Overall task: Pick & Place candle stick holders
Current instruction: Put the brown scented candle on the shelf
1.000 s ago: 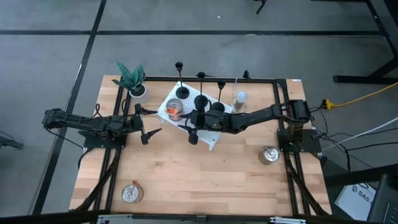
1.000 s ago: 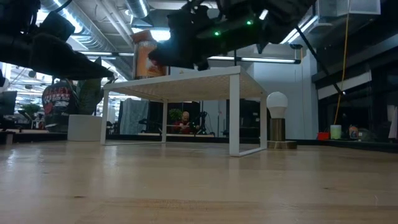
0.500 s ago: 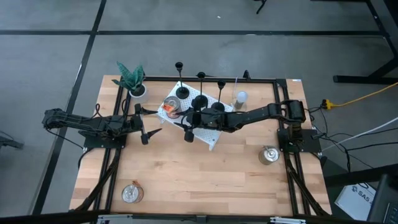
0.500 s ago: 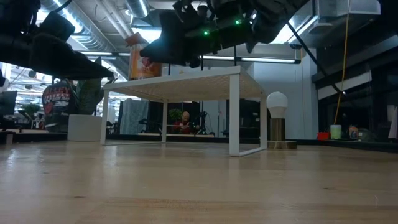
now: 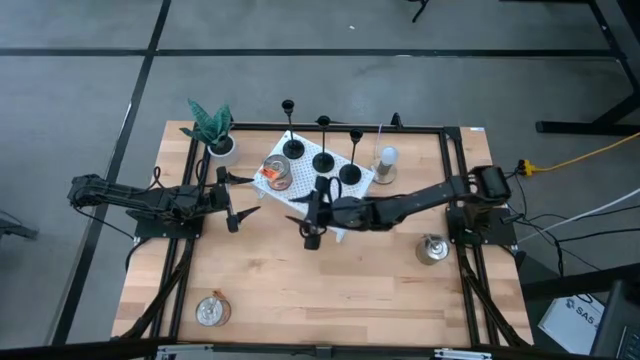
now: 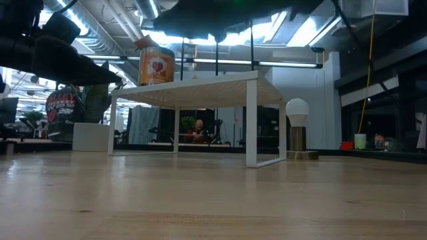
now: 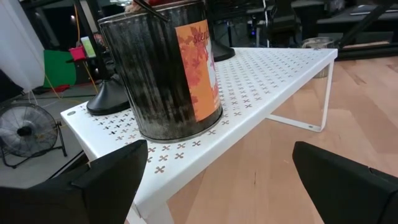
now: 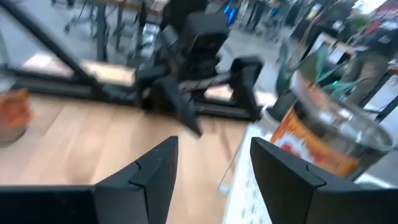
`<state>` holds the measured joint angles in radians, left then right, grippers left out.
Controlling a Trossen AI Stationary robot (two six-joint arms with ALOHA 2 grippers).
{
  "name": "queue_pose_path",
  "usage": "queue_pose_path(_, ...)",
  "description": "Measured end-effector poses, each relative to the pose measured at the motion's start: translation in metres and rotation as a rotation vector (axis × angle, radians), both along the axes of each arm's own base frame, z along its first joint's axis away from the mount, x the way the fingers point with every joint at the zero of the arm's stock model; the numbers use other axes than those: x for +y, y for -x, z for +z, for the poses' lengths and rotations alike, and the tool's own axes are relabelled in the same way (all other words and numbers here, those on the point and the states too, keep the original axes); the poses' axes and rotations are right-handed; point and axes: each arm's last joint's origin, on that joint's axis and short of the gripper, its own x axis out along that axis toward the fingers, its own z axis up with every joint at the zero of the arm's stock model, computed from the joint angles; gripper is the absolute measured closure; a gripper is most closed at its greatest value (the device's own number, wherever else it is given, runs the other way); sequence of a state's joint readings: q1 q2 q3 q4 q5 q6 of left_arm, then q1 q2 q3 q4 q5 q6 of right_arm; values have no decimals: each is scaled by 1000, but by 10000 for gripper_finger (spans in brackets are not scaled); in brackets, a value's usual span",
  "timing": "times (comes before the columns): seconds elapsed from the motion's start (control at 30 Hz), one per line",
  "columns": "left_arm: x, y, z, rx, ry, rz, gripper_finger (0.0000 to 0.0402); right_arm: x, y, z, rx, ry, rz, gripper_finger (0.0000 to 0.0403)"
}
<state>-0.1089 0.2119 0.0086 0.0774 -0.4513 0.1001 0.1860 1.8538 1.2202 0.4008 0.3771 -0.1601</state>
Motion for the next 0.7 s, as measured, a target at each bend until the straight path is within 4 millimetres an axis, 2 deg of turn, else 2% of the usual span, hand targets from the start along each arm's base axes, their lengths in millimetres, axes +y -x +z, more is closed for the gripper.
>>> queue_pose_path(0.3,0,0,0,0,0,0,2,16,37,20,220,-44,28,198)
queue_pose_path(0.53,0,0,0,0,0,0,2,18,79,46,374,-88,53,198)
queue_pose_path(0.7,0,0,0,0,0,0,2,22,113,56,530,-90,106,198)
